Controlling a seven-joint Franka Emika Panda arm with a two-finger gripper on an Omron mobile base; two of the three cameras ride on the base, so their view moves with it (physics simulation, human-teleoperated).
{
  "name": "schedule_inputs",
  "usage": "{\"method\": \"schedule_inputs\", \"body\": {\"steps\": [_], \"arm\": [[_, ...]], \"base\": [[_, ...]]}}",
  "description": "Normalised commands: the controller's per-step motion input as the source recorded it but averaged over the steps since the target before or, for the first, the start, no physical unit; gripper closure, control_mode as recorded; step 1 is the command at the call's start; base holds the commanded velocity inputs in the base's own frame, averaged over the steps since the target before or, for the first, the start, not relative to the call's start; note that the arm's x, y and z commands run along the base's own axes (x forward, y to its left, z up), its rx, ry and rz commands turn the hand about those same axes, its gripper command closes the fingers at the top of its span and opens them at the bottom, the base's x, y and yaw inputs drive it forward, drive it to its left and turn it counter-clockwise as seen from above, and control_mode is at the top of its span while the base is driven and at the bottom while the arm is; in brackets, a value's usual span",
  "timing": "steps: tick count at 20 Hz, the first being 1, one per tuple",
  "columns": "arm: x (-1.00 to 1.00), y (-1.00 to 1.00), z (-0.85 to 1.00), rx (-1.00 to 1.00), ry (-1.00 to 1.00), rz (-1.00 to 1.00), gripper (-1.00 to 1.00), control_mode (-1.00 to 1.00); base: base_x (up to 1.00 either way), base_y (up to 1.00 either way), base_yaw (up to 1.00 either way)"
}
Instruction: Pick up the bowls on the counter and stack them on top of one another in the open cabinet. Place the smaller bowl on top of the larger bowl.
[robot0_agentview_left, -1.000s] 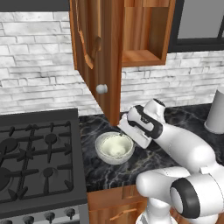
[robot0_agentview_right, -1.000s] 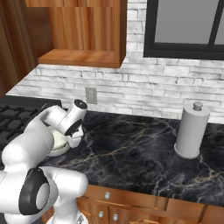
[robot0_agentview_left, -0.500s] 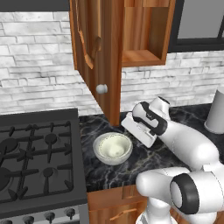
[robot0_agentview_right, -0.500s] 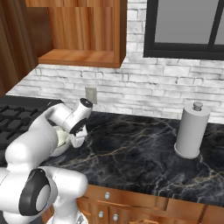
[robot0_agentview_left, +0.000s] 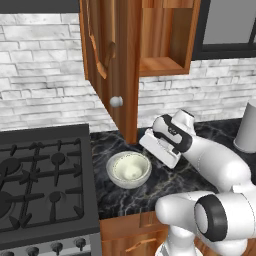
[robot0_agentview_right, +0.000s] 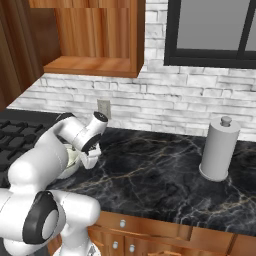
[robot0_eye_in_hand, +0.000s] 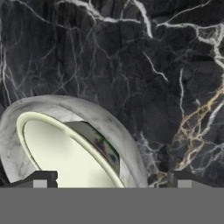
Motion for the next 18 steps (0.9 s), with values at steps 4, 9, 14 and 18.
{"method": "schedule_inputs", "body": {"steps": [4, 9, 14, 18], "arm": [[-0.15, 0.04, -0.16, 0.02, -0.02, 0.06, -1.0, -1.0], [-0.09, 0.05, -0.13, 0.01, -0.02, 0.03, -1.0, -1.0], [0.01, 0.08, -0.11, 0.0, -0.01, 0.0, -1.0, -1.0], [0.09, 0.05, -0.08, 0.0, -0.01, -0.01, -1.0, -1.0]], "base": [[0.0, 0.0, 0.0], [0.0, 0.0, 0.0], [0.0, 0.0, 0.0], [0.0, 0.0, 0.0]]}}
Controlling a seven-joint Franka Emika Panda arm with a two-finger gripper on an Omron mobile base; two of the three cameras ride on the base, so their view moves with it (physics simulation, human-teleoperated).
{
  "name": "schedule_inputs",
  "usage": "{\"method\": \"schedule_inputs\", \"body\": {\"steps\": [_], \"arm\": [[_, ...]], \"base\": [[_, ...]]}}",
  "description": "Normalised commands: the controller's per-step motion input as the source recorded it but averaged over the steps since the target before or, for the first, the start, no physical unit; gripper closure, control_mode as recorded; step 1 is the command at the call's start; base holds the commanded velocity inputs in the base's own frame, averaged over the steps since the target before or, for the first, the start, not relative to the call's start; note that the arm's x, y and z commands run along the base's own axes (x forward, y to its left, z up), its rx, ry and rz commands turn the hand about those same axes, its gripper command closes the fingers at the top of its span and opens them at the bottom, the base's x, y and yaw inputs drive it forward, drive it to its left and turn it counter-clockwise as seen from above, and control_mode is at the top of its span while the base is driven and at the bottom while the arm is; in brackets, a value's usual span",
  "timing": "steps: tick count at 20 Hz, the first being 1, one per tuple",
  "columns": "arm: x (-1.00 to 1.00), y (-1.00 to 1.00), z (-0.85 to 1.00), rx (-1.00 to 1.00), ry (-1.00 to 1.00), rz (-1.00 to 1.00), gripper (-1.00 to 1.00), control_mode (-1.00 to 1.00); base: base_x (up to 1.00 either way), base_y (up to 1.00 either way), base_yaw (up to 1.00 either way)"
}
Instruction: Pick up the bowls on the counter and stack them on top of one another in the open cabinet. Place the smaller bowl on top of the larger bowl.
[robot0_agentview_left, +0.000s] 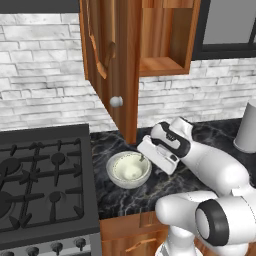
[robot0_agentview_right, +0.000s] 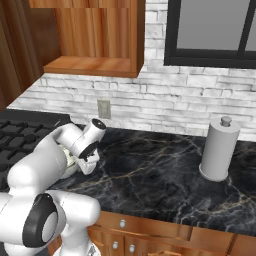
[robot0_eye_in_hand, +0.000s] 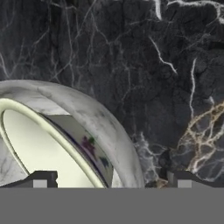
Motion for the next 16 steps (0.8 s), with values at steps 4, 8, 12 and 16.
{"method": "schedule_inputs", "body": {"steps": [4, 8, 12, 16], "arm": [[0.1, 0.02, -0.09, 0.0, -0.02, -0.02, -1.0, -1.0], [0.08, 0.01, -0.17, 0.0, -0.02, -0.02, -1.0, -1.0], [0.02, 0.11, -0.17, 0.0, -0.01, 0.0, -1.0, -1.0], [0.0, 0.18, -0.13, 0.0, 0.0, 0.0, -1.0, -1.0]], "base": [[0.0, 0.0, 0.0], [0.0, 0.0, 0.0], [0.0, 0.0, 0.0], [0.0, 0.0, 0.0]]}}
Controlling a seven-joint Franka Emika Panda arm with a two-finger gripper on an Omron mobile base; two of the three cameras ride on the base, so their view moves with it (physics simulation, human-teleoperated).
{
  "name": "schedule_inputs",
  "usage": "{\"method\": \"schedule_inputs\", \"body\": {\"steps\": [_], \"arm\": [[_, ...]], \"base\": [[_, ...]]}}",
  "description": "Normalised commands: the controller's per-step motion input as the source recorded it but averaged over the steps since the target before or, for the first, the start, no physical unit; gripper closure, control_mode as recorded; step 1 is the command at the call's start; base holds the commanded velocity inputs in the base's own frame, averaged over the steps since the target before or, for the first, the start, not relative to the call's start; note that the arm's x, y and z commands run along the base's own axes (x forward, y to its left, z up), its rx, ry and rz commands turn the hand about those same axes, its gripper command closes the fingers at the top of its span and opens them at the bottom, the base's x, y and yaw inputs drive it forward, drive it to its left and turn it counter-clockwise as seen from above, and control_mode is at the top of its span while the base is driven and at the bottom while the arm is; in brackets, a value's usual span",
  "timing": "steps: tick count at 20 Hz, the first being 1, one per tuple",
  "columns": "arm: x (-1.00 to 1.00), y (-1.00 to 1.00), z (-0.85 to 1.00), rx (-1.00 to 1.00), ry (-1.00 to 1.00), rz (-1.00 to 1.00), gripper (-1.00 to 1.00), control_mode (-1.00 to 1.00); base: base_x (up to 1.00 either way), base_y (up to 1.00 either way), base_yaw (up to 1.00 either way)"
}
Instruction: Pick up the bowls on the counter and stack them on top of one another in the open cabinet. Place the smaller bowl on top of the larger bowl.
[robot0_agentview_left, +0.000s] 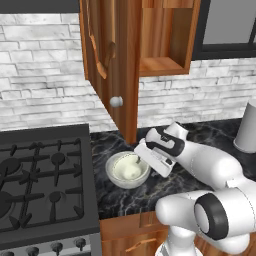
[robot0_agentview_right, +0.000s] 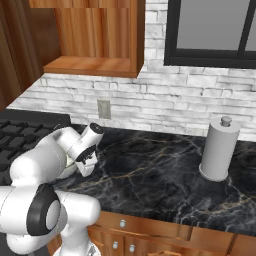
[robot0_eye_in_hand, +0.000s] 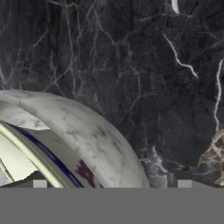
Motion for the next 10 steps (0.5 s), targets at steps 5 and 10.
{"method": "schedule_inputs", "body": {"steps": [5, 10], "arm": [[0.0, 0.19, -0.17, 0.0, 0.0, 0.0, 1.0, -1.0], [0.0, 0.14, -0.16, 0.0, -0.01, 0.0, 1.0, -1.0]], "base": [[0.0, 0.0, 0.0], [0.0, 0.0, 0.0]]}}
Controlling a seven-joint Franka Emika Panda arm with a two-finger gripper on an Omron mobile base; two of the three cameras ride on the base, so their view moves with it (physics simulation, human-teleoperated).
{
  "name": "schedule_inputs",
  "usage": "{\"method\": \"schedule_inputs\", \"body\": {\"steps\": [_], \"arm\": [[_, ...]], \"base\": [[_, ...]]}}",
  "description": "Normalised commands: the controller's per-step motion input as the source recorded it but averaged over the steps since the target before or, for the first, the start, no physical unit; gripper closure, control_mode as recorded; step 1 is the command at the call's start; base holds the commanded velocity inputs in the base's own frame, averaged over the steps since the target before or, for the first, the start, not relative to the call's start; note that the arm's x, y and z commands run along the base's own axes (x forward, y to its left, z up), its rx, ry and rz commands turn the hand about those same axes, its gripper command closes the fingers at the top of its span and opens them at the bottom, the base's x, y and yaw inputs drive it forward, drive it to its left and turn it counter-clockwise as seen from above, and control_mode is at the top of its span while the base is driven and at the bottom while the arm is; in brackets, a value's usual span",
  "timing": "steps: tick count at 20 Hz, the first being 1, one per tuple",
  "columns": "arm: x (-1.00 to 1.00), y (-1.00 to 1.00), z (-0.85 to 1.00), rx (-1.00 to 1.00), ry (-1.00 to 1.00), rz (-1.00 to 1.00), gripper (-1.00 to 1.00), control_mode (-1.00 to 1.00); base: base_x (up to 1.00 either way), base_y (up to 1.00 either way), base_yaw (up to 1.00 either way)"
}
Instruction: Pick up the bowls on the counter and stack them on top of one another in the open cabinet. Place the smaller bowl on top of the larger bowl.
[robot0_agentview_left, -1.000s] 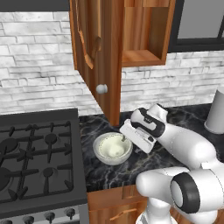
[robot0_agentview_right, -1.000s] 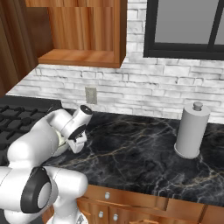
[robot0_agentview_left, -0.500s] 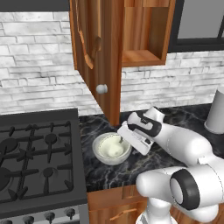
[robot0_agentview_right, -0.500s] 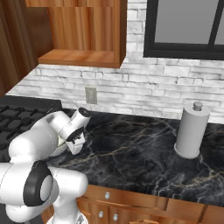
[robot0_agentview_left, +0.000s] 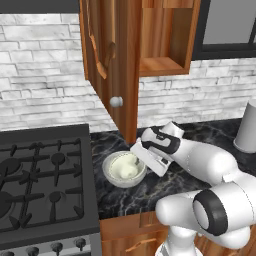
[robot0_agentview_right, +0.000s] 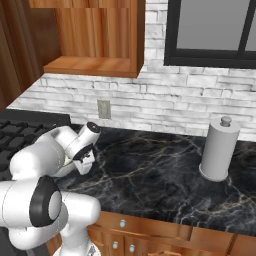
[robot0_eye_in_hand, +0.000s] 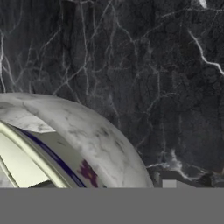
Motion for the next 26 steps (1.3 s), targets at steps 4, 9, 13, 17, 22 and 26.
{"method": "schedule_inputs", "body": {"steps": [4, 9, 13, 17, 22, 26], "arm": [[0.0, 0.01, -0.01, 0.0, 0.0, 0.0, 1.0, -1.0], [0.0, 0.0, 0.0, 0.0, 0.0, 0.0, 1.0, -1.0], [-0.03, 0.0, 0.06, 0.0, 0.0, 0.0, 1.0, -1.0], [-0.11, -0.03, 0.22, -0.02, 0.0, 0.0, 1.0, -1.0], [-0.1, -0.08, 0.3, -0.06, 0.0, 0.0, 1.0, -1.0], [-0.13, -0.07, 0.41, -0.05, -0.02, 0.0, 1.0, -1.0]], "base": [[0.0, 0.0, 0.0], [0.0, 0.0, 0.0], [0.0, 0.0, 0.0], [0.0, 0.0, 0.0], [0.0, 0.0, 0.0], [0.0, 0.0, 0.0]]}}
